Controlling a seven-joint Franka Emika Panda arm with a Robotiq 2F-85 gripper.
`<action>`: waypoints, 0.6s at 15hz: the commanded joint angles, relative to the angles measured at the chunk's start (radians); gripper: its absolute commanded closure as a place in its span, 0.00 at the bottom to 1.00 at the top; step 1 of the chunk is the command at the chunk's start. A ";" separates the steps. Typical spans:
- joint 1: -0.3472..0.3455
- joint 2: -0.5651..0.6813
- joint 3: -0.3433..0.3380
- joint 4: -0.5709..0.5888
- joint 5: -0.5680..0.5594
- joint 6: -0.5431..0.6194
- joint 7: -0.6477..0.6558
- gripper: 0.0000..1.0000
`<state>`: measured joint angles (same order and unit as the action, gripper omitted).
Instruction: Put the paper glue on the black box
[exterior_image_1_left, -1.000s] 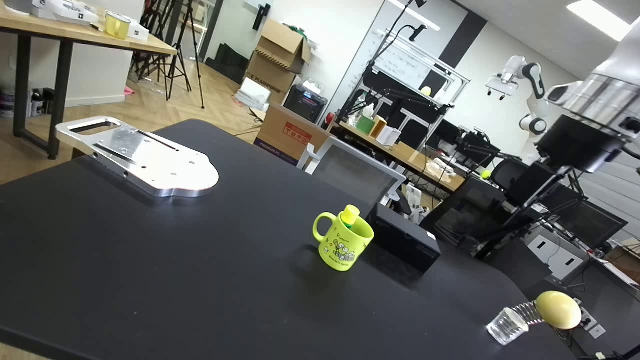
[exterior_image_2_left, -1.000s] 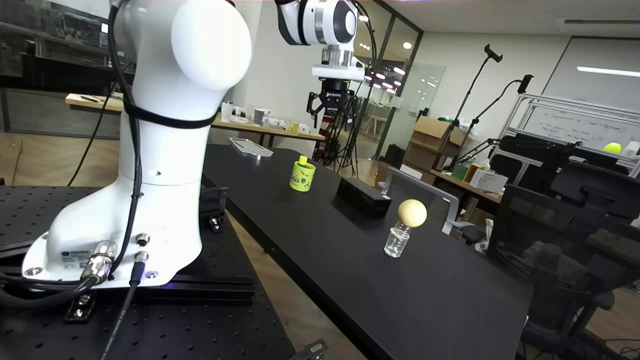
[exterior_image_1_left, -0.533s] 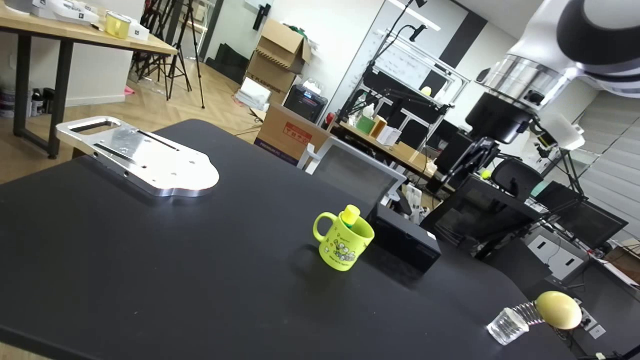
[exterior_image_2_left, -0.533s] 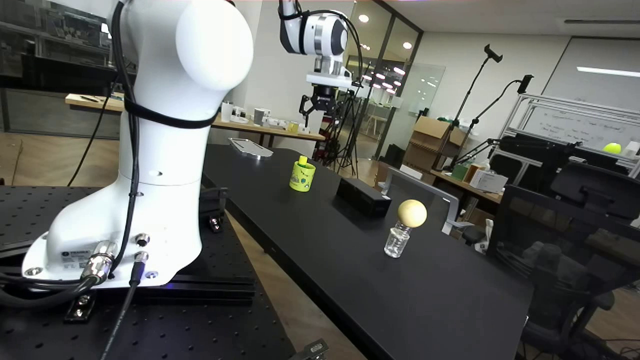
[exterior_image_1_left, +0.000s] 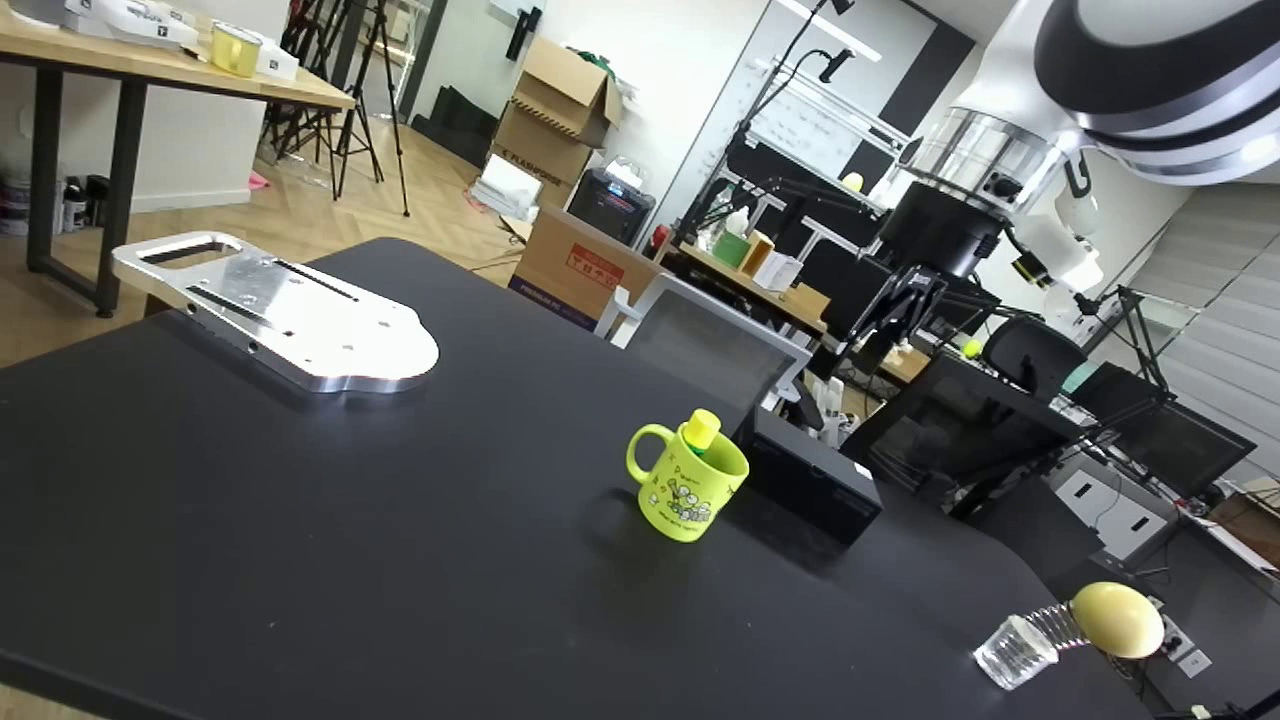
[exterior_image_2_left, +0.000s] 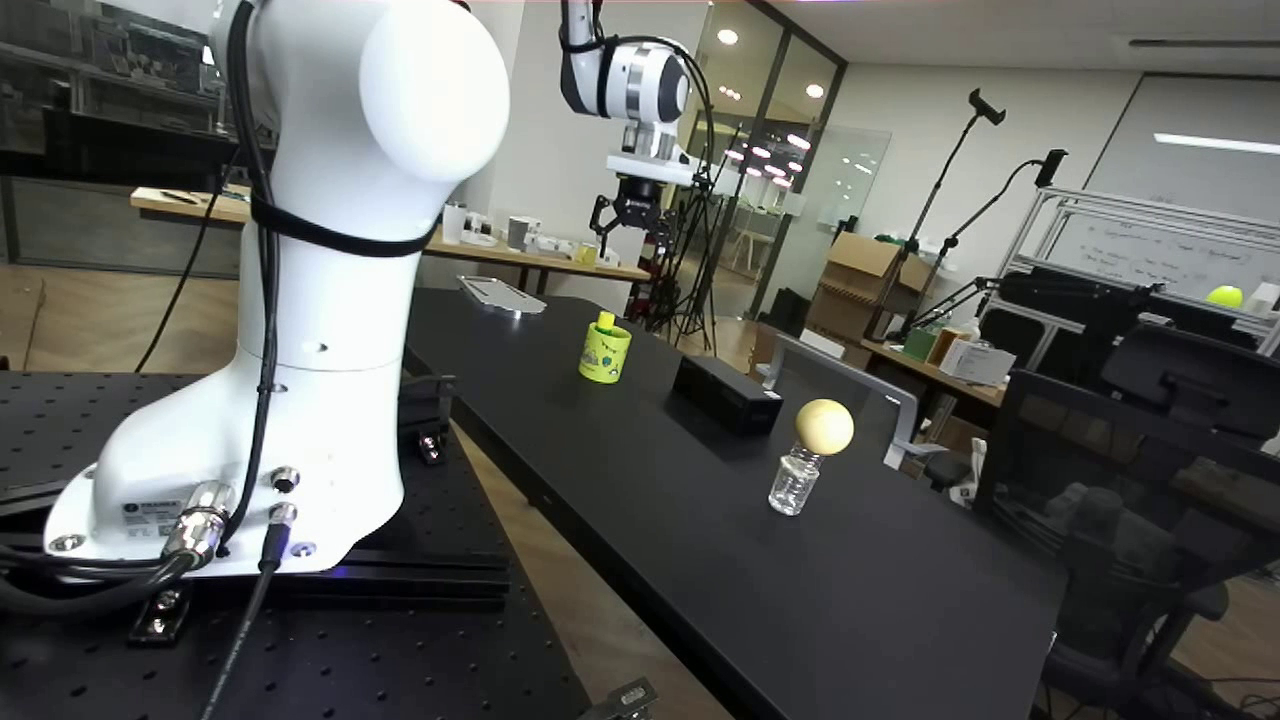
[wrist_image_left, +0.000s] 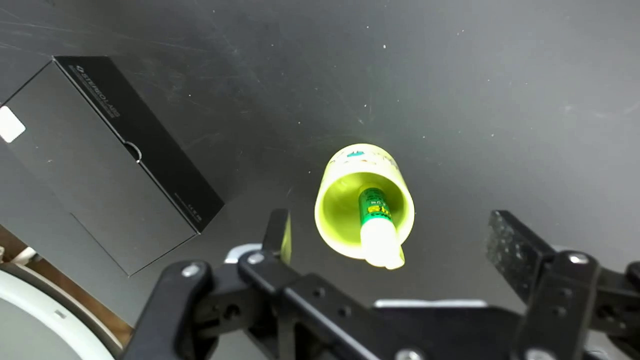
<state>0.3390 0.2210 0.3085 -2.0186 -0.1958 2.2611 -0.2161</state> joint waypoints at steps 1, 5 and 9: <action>-0.001 0.002 0.002 0.004 0.000 -0.004 0.001 0.00; 0.000 0.024 -0.003 0.029 -0.014 -0.009 0.003 0.00; 0.004 0.098 -0.011 0.100 -0.027 -0.001 0.000 0.00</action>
<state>0.3386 0.2512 0.3041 -1.9991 -0.2003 2.2656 -0.2184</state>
